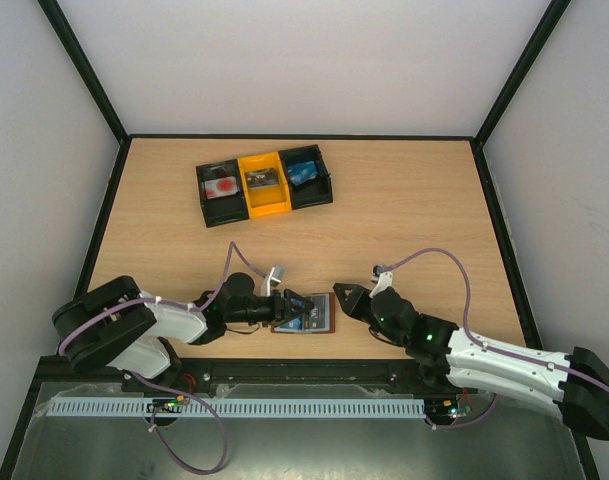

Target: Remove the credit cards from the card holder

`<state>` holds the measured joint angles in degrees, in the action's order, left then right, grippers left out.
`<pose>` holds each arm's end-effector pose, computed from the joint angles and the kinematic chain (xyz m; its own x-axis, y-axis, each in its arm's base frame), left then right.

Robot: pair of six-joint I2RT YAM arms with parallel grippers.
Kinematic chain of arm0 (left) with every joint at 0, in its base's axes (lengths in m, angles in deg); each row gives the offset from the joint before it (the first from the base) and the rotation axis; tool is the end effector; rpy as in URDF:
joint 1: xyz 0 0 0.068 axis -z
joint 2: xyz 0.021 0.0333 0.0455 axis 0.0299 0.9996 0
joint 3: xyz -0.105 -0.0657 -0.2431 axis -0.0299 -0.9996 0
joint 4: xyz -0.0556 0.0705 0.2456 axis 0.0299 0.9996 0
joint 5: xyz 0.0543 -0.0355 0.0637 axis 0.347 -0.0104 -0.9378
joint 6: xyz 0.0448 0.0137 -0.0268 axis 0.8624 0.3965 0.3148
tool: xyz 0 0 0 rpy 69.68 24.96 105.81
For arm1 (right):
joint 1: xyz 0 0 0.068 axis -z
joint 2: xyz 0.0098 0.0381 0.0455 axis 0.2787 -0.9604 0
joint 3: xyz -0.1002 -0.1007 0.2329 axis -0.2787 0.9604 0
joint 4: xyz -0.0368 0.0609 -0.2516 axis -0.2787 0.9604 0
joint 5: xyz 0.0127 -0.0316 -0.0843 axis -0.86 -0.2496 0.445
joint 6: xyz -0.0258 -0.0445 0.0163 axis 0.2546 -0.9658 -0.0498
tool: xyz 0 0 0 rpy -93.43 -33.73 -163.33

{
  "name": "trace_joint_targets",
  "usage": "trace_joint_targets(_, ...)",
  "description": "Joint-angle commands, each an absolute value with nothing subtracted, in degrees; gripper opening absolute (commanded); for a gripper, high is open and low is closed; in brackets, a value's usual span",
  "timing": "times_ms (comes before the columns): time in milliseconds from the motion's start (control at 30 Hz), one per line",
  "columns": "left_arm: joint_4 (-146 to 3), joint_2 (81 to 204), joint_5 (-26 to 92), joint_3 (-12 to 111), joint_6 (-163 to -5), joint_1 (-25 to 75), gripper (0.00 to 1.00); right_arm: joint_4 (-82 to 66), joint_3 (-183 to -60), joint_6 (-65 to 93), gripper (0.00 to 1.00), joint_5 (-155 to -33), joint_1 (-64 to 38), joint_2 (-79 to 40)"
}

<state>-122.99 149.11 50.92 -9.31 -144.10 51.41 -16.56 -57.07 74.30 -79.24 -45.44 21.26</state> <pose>0.1255 -0.1933 0.1402 -0.9725 -0.1256 -0.1962 0.1583 0.2615 -0.9521 0.0822 0.1421 0.1765 -0.8173 0.4066 -0.4083 -0.1577 0.5236 0.8372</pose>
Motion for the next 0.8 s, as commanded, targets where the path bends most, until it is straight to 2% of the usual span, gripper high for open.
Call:
trace_joint_targets(0, -119.28, 147.72, 48.67, -10.0, -140.35, 50.22, 0.6, -9.54, -56.77, 74.3, 0.2, -76.21, -45.78, 25.44)
trace_joint_targets(567, -120.77, 151.01, 48.56, -11.84, -138.55, 48.33, 0.55, -20.92, -61.6, 72.61, 0.19, -90.45, -45.79, 8.74)
trace_joint_targets(767, -123.34, 152.07, 48.22, -13.18, -139.15, 48.31, 0.53, -22.78, -61.83, 73.19, 0.19, -91.68, -45.79, 5.03)
